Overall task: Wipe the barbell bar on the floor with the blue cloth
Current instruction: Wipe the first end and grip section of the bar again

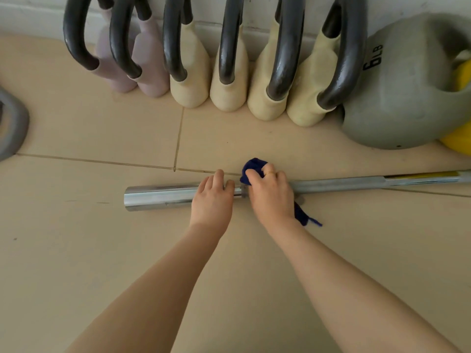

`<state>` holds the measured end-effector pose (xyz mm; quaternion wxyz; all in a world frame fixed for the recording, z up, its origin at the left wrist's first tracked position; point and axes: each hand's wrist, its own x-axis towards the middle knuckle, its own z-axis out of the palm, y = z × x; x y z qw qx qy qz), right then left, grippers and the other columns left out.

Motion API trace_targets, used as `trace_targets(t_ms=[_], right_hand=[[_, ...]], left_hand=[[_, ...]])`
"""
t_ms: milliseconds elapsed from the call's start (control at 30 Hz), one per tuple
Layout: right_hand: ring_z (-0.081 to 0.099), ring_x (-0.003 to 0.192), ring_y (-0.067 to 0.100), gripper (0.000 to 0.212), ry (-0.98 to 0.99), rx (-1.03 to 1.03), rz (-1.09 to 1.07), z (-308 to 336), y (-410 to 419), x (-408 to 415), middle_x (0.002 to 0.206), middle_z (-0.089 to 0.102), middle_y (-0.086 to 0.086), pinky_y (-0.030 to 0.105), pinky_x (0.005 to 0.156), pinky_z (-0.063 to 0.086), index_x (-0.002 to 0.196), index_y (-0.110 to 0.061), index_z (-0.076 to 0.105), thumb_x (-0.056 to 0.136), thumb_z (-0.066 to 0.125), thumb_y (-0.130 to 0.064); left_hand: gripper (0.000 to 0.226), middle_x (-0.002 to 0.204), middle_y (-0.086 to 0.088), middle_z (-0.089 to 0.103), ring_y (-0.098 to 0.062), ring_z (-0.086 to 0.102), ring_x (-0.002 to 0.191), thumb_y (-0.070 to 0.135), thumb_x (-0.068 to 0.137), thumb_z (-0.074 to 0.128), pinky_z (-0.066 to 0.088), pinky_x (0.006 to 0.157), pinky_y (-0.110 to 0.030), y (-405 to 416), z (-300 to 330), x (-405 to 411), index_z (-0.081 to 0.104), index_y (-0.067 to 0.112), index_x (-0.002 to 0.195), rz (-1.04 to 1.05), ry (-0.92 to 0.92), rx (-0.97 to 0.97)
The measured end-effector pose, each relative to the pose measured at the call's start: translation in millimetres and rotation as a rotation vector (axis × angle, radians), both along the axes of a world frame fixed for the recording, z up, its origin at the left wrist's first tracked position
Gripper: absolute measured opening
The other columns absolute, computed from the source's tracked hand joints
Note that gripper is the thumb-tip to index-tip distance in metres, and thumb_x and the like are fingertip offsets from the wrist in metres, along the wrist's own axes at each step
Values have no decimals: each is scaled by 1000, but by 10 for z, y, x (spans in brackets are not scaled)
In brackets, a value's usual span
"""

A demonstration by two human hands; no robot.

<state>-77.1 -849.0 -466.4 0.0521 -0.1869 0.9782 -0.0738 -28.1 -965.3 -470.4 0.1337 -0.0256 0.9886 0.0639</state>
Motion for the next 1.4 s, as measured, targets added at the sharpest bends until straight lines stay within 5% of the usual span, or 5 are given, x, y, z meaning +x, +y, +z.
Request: trace_targets(t_ms=[400,600,867,1167,1400], right_hand=[[57,80,40,19,-92,99,-235,73,506,-183,105,53,21,37,56,38,105,-12,61,89,51,-13],[56,86,38,18,-236,-65,-51,60,-128,146,112,52,20,34,55,35,101,-13,61,85,55,-11],[56,82,41,22,-72,88,-368,149,896,-217,98,53,22,40,59,45,107,-9,60,88,53,-18],[58,87,38,23,-184,81,-24,156,355,-37,110,50,19,35,57,38,110,-14,59,89,50,-17],[54,85,42,24,-77,224,-428,245,1415,-334,103,48,23,39,60,42,113,-14,58,90,49,-17]], left_hand=[[34,90,-14,68,-27,65,69,9,42,88,55,62,-28,22,-27,-28,67,9,68,58,14,15],[23,134,-11,40,-28,42,117,11,94,45,35,98,-30,42,14,-34,54,8,115,127,-57,61],[30,138,-11,35,-28,38,123,7,93,47,36,101,-30,22,3,-7,49,10,123,103,-38,89],[27,129,-14,43,-30,45,116,7,91,54,39,99,-33,34,23,-28,53,8,118,80,-53,87],[35,134,-17,39,-34,40,123,-2,89,45,31,108,-36,68,33,5,49,4,123,72,-23,59]])
